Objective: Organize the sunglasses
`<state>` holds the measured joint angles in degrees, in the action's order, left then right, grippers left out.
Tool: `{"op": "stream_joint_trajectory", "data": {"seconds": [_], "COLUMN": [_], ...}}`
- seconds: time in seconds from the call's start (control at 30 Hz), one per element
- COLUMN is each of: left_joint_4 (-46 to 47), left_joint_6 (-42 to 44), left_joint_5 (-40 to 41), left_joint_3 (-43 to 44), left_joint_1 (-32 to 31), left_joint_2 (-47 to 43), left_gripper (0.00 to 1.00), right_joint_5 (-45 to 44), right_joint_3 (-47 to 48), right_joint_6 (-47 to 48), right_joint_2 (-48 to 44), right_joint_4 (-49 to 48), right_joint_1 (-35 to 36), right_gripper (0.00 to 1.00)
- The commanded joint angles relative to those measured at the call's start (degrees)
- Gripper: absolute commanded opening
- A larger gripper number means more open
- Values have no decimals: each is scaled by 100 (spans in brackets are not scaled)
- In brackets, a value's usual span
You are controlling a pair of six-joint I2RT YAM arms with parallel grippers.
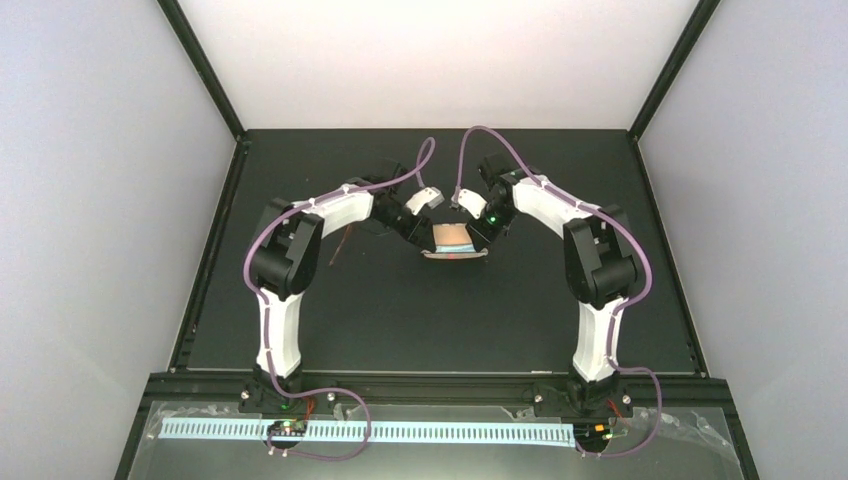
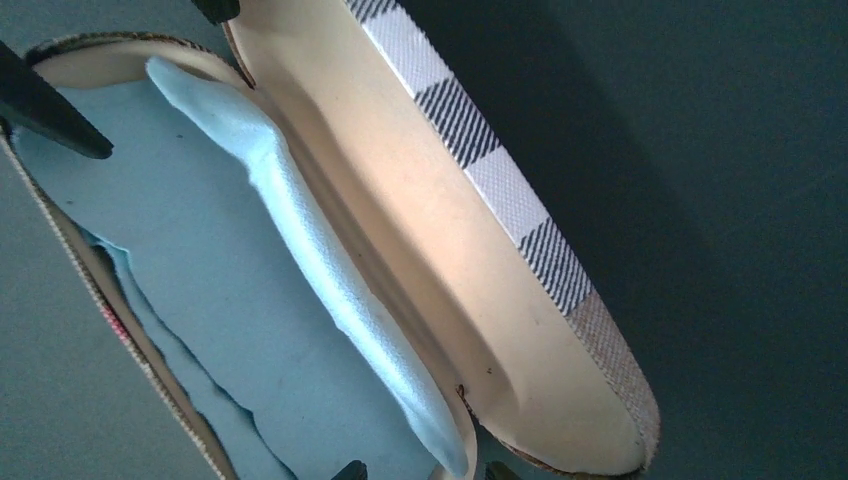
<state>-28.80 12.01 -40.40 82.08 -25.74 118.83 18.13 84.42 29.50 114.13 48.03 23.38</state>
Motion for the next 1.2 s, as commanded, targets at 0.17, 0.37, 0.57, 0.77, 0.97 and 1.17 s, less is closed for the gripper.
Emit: {"op": "stream_joint_trajectory", "data": {"seconds": [0.17, 0.37, 0.57, 0.77, 0.97, 1.17], "left_joint_4": [-248, -617, -904, -1161, -1259, -1213], "left_joint_6": [203, 607, 937, 923, 908, 900], "left_joint_5": [197, 586, 1788, 2795, 2910, 2958], "left_joint_3": [294, 307, -33, -454, -467, -319], "left_joint_1": [-2, 149, 662, 1271, 1745, 1795], "left_joint_2": [-455, -873, -1561, -1913, -1543, -1079], "left_gripper": [51, 61, 70, 72, 73, 68], "right_joint_5": [76, 77, 93, 166, 185, 225], "right_joint_3": [235, 197, -100, -640, -699, -806], "right_joint_6": [-106, -117, -257, -440, -465, -455], "right_joint_2": [-444, -868, -1515, -1991, -1976, -1938], "right_joint_4": [94, 46, -304, -656, -685, -740], "right_joint_1": [-28, -34, -120, -118, -123, -122], "right_gripper": [39, 47, 55, 56, 57, 56]}}
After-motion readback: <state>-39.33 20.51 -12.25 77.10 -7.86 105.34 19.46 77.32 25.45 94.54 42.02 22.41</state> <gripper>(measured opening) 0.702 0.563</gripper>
